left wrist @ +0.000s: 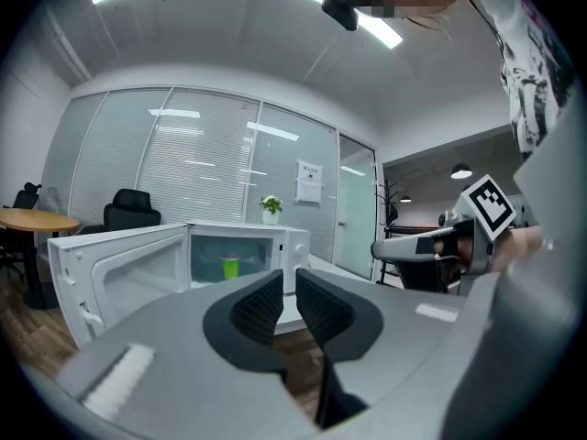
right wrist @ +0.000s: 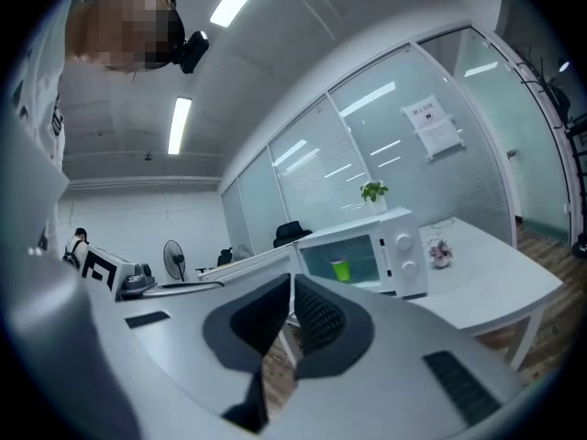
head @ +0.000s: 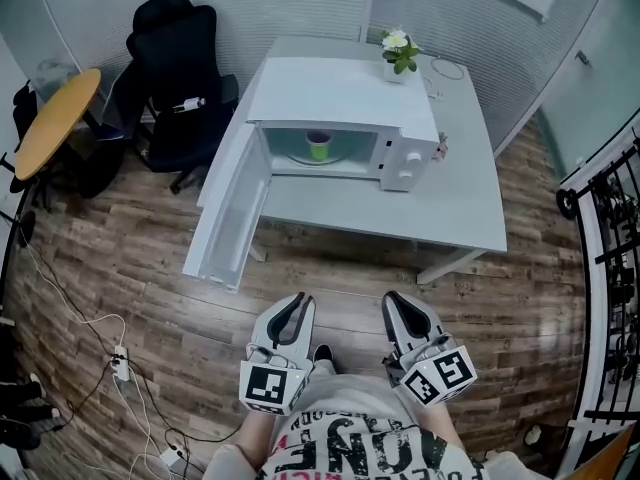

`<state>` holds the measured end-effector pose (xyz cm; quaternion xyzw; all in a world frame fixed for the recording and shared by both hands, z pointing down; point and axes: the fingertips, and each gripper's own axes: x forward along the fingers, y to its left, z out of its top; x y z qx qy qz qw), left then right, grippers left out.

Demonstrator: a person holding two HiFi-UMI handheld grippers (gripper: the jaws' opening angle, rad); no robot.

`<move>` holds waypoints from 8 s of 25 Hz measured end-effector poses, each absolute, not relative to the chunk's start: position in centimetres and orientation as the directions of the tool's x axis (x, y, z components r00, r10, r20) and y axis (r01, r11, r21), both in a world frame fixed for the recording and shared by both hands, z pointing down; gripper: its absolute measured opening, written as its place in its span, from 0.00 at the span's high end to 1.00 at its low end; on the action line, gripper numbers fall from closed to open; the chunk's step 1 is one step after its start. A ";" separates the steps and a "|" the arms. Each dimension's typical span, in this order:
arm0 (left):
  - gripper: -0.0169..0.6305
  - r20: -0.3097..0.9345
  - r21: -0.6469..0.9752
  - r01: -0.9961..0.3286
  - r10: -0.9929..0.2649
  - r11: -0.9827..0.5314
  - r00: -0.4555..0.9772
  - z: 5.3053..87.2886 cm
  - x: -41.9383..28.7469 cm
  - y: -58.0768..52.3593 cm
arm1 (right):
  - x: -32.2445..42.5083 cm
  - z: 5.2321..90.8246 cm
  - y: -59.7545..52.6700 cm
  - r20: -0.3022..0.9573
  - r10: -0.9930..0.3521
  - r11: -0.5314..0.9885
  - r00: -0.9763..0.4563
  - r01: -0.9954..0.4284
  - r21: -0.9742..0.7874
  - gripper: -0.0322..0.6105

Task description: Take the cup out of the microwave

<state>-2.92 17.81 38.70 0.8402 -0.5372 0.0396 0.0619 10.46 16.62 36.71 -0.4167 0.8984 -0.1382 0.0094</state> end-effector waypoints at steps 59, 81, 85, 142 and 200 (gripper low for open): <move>0.91 0.127 0.040 -0.969 -0.960 -0.246 0.249 39.1 -1.3 -0.9 | 12.7 39.7 -4.8 0.150 -0.638 0.689 -0.755 -0.647 -0.325 0.92; 0.91 0.124 0.072 -0.954 -0.946 -0.292 0.299 39.1 -6.2 -6.8 | 8.4 39.3 -10.0 0.181 -0.677 0.644 -0.713 -0.693 -0.324 0.92; 0.91 0.119 0.090 -0.944 -0.938 -0.317 0.326 38.6 -7.3 -9.2 | 7.6 38.7 -11.6 0.178 -0.709 0.617 -0.683 -0.722 -0.312 0.92; 0.91 0.198 0.106 -0.935 -0.914 -0.339 0.354 40.5 -8.1 -14.8 | 7.0 41.4 -16.3 0.238 -0.708 0.575 -0.665 -0.738 -0.353 0.92; 0.82 0.320 -0.198 -0.870 -0.868 -0.452 0.379 42.1 -6.4 -15.8 | 7.4 41.2 -15.8 0.229 -0.725 0.555 -0.649 -0.748 -0.363 0.92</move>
